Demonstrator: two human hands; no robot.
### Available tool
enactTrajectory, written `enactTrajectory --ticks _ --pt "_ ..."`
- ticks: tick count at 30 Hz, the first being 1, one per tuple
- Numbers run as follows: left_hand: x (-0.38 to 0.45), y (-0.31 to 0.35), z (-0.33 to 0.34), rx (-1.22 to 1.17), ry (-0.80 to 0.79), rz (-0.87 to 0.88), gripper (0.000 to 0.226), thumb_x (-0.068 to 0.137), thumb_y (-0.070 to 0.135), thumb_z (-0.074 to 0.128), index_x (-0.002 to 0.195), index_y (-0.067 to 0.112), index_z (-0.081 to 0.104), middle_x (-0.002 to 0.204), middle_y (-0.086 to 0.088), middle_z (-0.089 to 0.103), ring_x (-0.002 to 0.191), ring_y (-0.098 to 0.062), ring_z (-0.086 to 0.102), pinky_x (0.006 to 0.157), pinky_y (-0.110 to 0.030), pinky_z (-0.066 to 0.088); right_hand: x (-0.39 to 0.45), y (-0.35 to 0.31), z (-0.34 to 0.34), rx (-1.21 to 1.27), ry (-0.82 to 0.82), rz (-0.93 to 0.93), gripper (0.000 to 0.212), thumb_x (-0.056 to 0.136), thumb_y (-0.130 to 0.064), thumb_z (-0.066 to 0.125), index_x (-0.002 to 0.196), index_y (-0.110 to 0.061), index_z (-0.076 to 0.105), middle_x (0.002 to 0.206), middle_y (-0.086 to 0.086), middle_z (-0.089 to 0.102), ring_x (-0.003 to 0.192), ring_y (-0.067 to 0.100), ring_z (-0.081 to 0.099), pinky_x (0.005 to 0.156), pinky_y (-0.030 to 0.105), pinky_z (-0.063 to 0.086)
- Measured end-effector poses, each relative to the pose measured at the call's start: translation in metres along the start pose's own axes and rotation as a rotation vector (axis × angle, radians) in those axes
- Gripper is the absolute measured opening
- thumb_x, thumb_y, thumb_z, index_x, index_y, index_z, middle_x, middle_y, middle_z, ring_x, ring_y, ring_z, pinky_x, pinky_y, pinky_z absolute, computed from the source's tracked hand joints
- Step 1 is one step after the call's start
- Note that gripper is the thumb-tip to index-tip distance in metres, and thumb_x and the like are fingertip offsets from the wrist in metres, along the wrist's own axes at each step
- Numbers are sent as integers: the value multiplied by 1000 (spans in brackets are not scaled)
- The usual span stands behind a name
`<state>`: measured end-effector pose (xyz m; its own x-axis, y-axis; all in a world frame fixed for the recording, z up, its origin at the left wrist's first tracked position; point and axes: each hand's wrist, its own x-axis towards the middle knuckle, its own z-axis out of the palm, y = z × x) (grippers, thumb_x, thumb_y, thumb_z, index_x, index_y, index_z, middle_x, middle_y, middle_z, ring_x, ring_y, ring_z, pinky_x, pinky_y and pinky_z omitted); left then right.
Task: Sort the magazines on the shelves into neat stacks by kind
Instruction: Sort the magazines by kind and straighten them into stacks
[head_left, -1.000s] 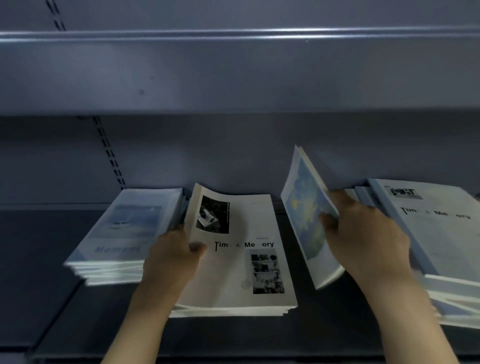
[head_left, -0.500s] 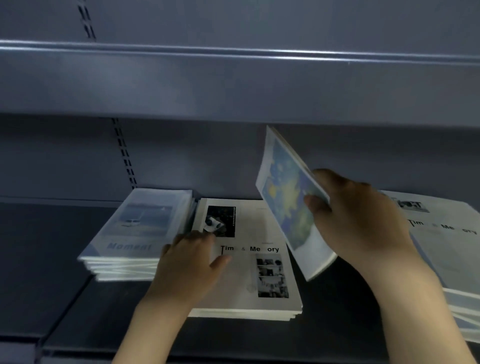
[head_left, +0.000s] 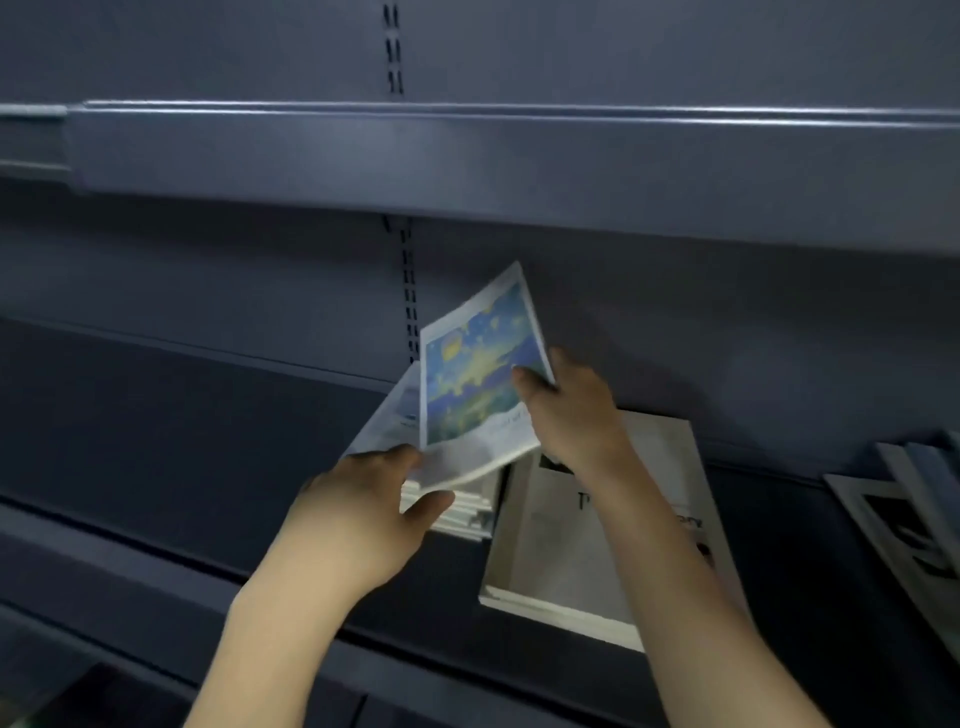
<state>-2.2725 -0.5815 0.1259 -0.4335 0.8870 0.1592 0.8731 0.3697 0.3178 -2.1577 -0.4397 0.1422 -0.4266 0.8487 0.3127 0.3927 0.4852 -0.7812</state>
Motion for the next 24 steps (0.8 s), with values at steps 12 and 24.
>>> enactTrajectory --ticks 12,24 --pt "4 -48 15 -33 -25 -62 43 96 38 43 138 38 33 129 3 54 113 -20 55 91 -33 47 0 13 80 29 -6 309 38 100 -27 39 121 4 47 112 19 60 97 33 59 65 27 36" --pt "14 -47 31 -20 -10 -6 44 95 40 41 137 39 29 116 7 58 108 -18 57 86 -30 47 -9 27 62 -377 -84 184 41 97 -39 41 117 -3 46 113 16 60 105 31 57 70 28 34"
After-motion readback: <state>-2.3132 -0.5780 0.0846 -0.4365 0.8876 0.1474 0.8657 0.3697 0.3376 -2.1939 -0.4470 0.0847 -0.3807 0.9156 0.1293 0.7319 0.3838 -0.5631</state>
